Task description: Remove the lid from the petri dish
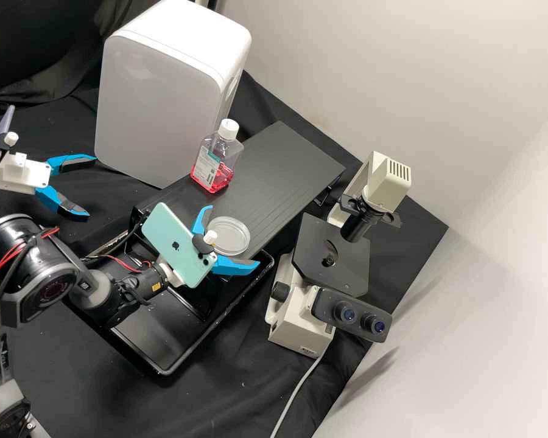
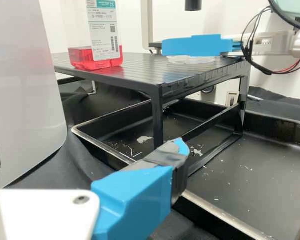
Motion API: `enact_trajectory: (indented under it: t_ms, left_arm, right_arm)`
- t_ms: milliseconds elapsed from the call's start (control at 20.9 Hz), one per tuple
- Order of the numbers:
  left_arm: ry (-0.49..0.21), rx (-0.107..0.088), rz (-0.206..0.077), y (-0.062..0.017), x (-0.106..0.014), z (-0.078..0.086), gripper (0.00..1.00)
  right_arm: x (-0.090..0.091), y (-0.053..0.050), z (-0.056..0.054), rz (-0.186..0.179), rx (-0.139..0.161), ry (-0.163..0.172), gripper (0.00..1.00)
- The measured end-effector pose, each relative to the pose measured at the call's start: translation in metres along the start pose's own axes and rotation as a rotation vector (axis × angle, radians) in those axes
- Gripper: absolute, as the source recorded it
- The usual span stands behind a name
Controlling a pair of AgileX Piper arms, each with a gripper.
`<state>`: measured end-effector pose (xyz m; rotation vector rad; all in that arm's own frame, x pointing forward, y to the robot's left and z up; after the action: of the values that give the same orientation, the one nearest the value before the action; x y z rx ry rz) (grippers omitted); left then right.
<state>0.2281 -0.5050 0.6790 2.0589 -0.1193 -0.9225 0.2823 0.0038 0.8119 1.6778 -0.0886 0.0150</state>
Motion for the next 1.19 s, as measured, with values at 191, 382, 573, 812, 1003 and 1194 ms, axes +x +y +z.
enact_trajectory:
  t_ms: [191,382,573,812,1003,1194]
  left_arm:
    - [-0.001,0.0,0.0,0.0,0.0,0.0002,1.0]
    - [0.0,0.0,-0.001,-0.0004,0.0001,0.0001,1.0]
    - [-0.001,-0.005,-0.014,-0.004,0.0012,0.0004,1.0]
    - [0.0,-0.006,-0.018,-0.0051,0.0014,0.0002,1.0]
    - [0.0,-0.006,-0.018,-0.0051,0.0014,0.0002,1.0]
    - [-0.001,-0.006,-0.018,-0.0051,0.0014,0.0003,1.0]
  right_arm:
    - [0.0032,-0.0006,0.0008,0.005,0.001,0.002,1.0]
    - [0.0053,-0.001,0.0012,0.006,0.001,0.003,0.0]
    - [0.0056,-0.0011,0.0014,0.011,0.001,0.01,0.0]
    - [0.0056,-0.0009,0.0012,0.015,0.0,0.014,0.0]
    - [0.0057,-0.0017,0.0009,0.01,-0.001,0.016,0.0]
    - [0.0057,-0.0017,0.0009,0.01,-0.001,0.016,0.0]
